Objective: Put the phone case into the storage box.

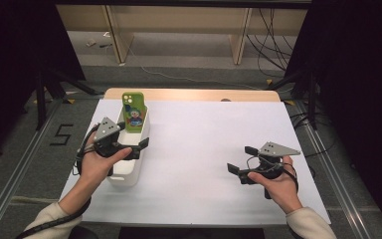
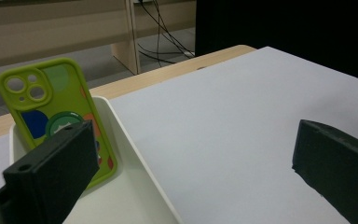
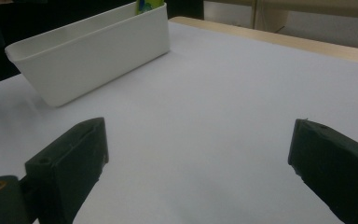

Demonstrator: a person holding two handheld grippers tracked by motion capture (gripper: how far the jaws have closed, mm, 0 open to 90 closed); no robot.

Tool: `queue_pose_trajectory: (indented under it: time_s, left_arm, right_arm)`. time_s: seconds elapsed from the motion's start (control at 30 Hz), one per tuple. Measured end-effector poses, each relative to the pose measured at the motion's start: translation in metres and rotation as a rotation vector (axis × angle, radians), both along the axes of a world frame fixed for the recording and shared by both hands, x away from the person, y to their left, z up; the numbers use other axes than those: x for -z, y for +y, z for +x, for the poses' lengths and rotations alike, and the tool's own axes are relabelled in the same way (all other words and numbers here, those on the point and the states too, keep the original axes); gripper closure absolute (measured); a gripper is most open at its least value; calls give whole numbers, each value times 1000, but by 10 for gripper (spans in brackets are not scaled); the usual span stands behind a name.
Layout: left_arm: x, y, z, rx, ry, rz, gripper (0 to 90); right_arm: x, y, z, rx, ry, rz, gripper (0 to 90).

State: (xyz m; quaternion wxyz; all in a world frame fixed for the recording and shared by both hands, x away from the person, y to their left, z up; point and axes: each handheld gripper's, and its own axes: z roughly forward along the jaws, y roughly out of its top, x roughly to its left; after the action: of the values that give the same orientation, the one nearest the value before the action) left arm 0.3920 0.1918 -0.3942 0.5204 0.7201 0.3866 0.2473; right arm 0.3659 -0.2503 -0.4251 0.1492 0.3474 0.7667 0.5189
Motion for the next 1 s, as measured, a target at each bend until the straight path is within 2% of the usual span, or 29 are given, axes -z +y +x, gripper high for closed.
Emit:
queue_pose_trajectory:
  time_s: [0.43,1.0]
  left_arm:
    - [5,-2,-10,25,-4,-12,0]
    - [14,-1,-21,55,-3,-1,0]
  right_arm:
    - [-1,-1,-1,-3,-4,1,59]
    - [-1,-1,-1,-12,-8,1,60]
